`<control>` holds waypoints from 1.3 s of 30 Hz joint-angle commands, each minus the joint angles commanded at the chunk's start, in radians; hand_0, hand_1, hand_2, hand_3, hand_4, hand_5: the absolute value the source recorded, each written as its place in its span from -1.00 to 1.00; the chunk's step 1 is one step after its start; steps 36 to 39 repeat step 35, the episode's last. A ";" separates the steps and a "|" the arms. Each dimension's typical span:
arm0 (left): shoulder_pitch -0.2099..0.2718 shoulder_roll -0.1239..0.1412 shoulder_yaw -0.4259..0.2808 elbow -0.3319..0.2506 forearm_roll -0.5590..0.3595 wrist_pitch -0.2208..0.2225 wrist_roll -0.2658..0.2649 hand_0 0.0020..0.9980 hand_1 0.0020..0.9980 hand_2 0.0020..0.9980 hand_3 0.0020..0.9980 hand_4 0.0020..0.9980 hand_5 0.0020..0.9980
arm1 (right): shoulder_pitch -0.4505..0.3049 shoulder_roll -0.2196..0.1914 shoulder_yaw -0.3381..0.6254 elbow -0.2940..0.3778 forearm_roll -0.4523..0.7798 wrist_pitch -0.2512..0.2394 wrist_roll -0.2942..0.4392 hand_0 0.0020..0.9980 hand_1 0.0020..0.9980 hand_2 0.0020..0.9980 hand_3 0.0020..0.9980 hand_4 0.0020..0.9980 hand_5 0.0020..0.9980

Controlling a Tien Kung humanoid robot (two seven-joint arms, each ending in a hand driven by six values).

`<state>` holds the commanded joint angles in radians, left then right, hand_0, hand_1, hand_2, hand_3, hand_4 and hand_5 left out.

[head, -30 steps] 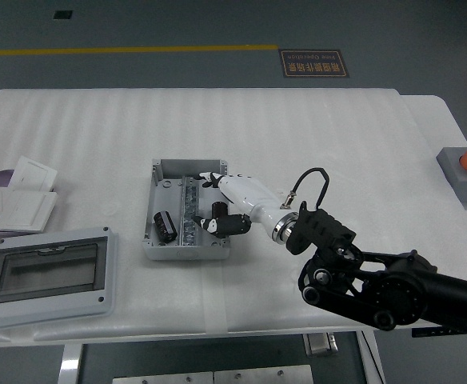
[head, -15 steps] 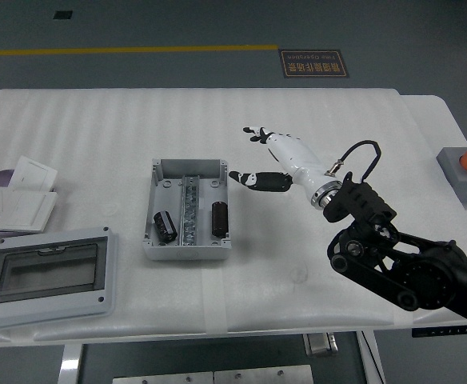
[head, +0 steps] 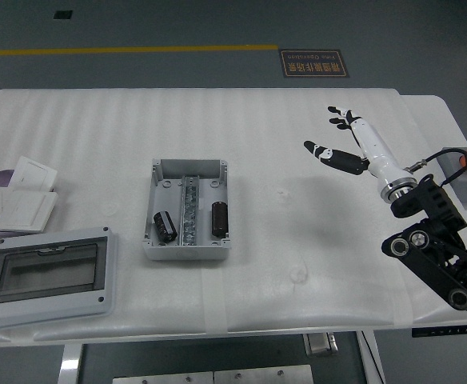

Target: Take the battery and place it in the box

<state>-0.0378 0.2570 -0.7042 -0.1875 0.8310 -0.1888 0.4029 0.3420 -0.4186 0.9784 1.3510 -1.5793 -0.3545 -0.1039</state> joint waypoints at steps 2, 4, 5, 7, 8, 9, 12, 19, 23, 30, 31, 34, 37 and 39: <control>0.000 0.002 -0.001 0.000 0.000 0.000 0.001 0.24 0.37 0.12 0.08 0.10 0.19 | -0.040 -0.004 0.046 0.011 0.021 0.002 0.023 0.70 0.55 0.60 0.80 0.75 0.09; 0.001 0.004 -0.005 0.000 0.004 -0.001 0.002 0.24 0.37 0.12 0.08 0.10 0.19 | -0.080 -0.005 0.091 0.020 0.035 0.003 0.039 0.70 0.55 0.60 0.80 0.75 0.09; 0.001 0.005 -0.006 -0.001 0.005 -0.001 0.003 0.24 0.37 0.12 0.08 0.10 0.19 | -0.097 -0.005 0.110 0.024 0.041 0.003 0.045 0.70 0.55 0.60 0.80 0.75 0.09; 0.001 0.009 -0.005 -0.001 0.004 0.000 0.004 0.24 0.37 0.10 0.08 0.10 0.19 | -0.131 -0.003 0.150 0.029 0.051 0.002 0.054 0.70 0.55 0.59 0.76 0.76 0.09; 0.001 0.011 -0.005 -0.001 0.003 0.000 0.004 0.24 0.37 0.10 0.08 0.10 0.19 | -0.141 -0.001 0.163 0.030 0.056 0.002 0.058 0.70 0.55 0.59 0.76 0.76 0.09; 0.001 0.012 -0.004 -0.001 0.002 0.000 0.003 0.24 0.37 0.10 0.08 0.10 0.19 | -0.151 0.001 0.176 0.030 0.061 0.002 0.061 0.70 0.55 0.59 0.76 0.76 0.09; 0.000 0.017 -0.005 -0.001 0.001 0.001 0.004 0.23 0.37 0.09 0.08 0.10 0.19 | -0.174 0.009 0.209 0.030 0.073 0.004 0.072 0.69 0.53 0.57 0.73 0.76 0.10; 0.000 0.021 -0.001 -0.001 -0.008 0.002 0.005 0.23 0.37 0.08 0.08 0.13 0.19 | -0.196 0.024 0.257 0.027 0.105 0.030 0.129 0.67 0.51 0.56 0.71 0.75 0.10; 0.004 0.021 0.004 -0.001 -0.016 0.002 0.005 0.23 0.37 0.08 0.08 0.13 0.19 | -0.203 0.028 0.269 0.031 0.102 0.039 0.138 0.67 0.51 0.56 0.71 0.75 0.10; 0.019 0.028 0.008 -0.002 -0.027 0.003 0.009 0.23 0.37 0.08 0.08 0.14 0.19 | -0.205 0.042 0.249 0.054 0.066 0.043 0.133 0.67 0.48 0.54 0.69 0.81 0.29; 0.021 0.029 0.008 -0.002 -0.029 0.003 0.010 0.23 0.37 0.08 0.08 0.14 0.19 | -0.206 0.044 0.246 0.056 0.065 0.044 0.133 0.67 0.48 0.54 0.69 0.81 0.29; 0.028 0.027 0.013 -0.002 -0.042 0.004 0.008 0.23 0.37 0.08 0.08 0.14 0.19 | -0.209 0.047 0.235 0.062 0.061 0.050 0.128 0.67 0.48 0.54 0.69 0.81 0.29; 0.029 0.026 0.015 -0.002 -0.046 0.004 0.007 0.23 0.37 0.08 0.08 0.14 0.19 | -0.210 0.046 0.232 0.063 0.061 0.052 0.127 0.67 0.48 0.54 0.69 0.81 0.29; 0.029 0.026 0.015 -0.002 -0.046 0.004 0.007 0.23 0.37 0.08 0.08 0.14 0.19 | -0.210 0.046 0.232 0.063 0.061 0.052 0.127 0.67 0.48 0.54 0.69 0.81 0.29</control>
